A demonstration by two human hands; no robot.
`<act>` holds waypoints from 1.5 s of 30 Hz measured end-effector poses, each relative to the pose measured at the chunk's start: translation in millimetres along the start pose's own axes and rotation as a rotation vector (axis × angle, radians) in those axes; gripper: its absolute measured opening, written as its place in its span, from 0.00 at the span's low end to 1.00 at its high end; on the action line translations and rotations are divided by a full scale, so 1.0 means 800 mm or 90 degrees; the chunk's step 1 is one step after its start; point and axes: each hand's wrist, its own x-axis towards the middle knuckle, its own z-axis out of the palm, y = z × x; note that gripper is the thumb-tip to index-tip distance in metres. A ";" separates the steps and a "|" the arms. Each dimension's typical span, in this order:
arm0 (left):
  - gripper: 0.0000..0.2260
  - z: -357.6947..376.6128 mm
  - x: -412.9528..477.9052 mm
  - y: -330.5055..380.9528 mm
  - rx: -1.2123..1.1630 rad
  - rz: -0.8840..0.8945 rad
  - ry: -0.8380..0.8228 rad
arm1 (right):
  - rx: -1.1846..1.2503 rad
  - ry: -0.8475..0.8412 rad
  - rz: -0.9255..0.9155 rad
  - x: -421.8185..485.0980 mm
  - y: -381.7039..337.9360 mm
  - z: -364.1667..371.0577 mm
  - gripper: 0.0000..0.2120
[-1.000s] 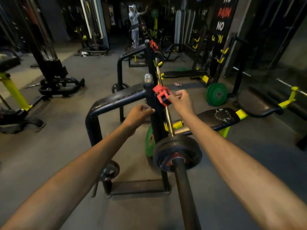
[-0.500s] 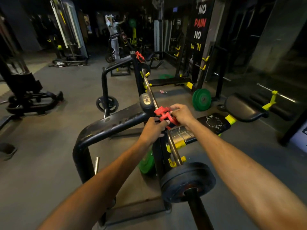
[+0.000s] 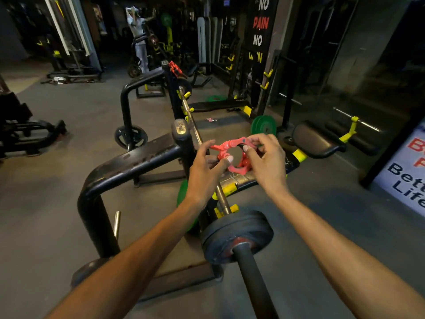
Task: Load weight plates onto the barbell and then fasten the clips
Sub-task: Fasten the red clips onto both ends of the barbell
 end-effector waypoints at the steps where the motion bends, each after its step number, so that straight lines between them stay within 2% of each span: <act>1: 0.26 0.002 -0.016 -0.001 0.000 0.015 -0.007 | 0.007 0.006 -0.004 -0.016 0.000 -0.011 0.06; 5: 0.26 0.003 -0.092 -0.010 -0.003 0.017 -0.083 | 0.067 -0.036 0.029 -0.094 0.002 -0.061 0.10; 10: 0.31 0.009 -0.209 -0.022 0.073 -0.006 -0.187 | 0.047 -0.233 0.033 -0.197 0.004 -0.137 0.15; 14: 0.33 0.013 -0.296 -0.033 0.131 -0.053 -0.242 | 0.106 -0.349 0.099 -0.281 0.016 -0.185 0.18; 21: 0.35 0.034 -0.434 -0.062 0.204 -0.126 -0.303 | 0.140 -0.458 0.195 -0.411 0.032 -0.258 0.17; 24: 0.36 0.037 -0.458 -0.073 0.249 -0.125 -0.322 | 0.149 -0.467 0.235 -0.442 0.035 -0.275 0.19; 29: 0.34 0.042 -0.482 -0.077 0.292 -0.060 -0.335 | 0.143 -0.473 0.259 -0.477 0.040 -0.279 0.22; 40: 0.35 0.050 -0.503 -0.134 0.352 -0.017 -0.264 | 0.119 -0.451 0.272 -0.517 0.060 -0.270 0.24; 45: 0.27 0.054 -0.517 -0.144 0.348 0.010 -0.221 | 0.107 -0.445 0.253 -0.523 0.067 -0.273 0.25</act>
